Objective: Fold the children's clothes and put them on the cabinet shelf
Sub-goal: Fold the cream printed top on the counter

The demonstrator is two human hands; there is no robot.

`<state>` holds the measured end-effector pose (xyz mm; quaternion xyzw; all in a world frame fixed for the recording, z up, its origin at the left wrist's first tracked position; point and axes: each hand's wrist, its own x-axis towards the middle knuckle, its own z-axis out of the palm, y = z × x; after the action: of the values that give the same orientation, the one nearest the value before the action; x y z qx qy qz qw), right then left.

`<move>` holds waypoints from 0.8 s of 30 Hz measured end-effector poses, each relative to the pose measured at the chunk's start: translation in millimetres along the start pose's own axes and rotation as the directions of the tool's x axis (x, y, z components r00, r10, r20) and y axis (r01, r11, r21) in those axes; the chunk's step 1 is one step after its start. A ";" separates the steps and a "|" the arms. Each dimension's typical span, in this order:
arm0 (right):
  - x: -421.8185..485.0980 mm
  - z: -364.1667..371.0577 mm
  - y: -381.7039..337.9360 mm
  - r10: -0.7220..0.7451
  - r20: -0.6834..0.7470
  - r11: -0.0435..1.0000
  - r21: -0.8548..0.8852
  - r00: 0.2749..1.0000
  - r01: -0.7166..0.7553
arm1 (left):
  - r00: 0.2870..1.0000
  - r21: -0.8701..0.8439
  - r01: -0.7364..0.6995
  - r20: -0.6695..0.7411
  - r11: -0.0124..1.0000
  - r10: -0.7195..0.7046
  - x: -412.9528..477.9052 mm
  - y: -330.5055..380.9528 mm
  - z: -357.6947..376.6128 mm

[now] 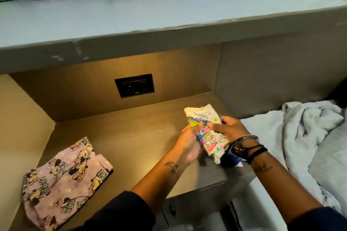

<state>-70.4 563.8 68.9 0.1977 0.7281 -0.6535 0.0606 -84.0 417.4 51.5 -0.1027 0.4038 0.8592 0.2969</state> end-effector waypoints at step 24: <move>-14.3 33.2 18.5 -0.660 0.149 0.118 -0.947 0.736 0.297 | 0.771 0.975 -0.214 0.203 -0.055 0.604 -53.3 21.0 -131.9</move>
<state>-56.2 529.7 52.1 -0.0264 0.9841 -0.0458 -0.1697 -62.0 284.6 0.9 0.1229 0.9127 0.3858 -0.0543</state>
